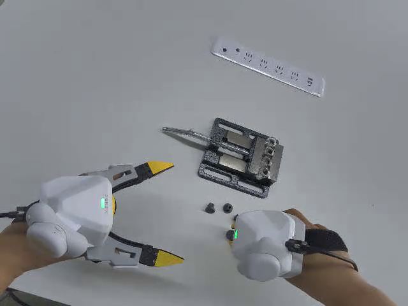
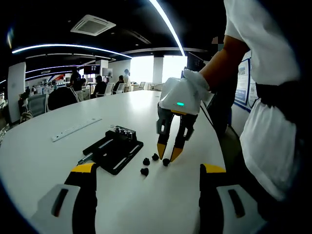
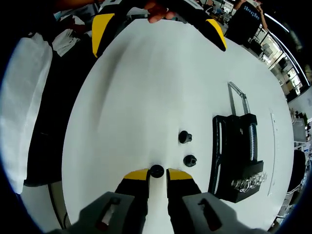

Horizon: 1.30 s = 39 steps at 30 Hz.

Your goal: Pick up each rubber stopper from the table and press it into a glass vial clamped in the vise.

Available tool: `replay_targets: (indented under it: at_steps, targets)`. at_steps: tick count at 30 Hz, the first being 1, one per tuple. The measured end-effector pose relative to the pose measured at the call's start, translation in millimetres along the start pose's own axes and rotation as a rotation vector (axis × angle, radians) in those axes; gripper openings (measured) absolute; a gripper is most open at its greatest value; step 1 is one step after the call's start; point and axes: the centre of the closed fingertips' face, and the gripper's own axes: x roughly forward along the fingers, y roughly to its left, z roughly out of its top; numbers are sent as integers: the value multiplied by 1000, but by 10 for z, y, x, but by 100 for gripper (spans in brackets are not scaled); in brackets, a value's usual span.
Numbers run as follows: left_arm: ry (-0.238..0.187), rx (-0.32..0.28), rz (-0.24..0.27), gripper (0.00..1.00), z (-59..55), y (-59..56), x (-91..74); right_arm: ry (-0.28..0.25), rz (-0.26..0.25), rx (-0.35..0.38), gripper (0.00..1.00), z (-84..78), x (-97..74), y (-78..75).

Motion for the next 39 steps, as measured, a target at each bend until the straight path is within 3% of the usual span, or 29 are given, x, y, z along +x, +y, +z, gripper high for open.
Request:
replay_targets:
  at_steps: [22,24,26,39]
  targets:
    - [-3,-10,1,86,-58,14,-6,8,13,6,11,6,12,21]
    - [-2,-10,-1,86,-55,8,2,-3,-2,-17,6,30,2,-19]
    - [-2,-13,-3,85,-56,5,10,-2,14,6,4,26,-19,-8]
    - [0,-15,-2,85,-73,4,23,-8,9,22,7,13,-34,-28]
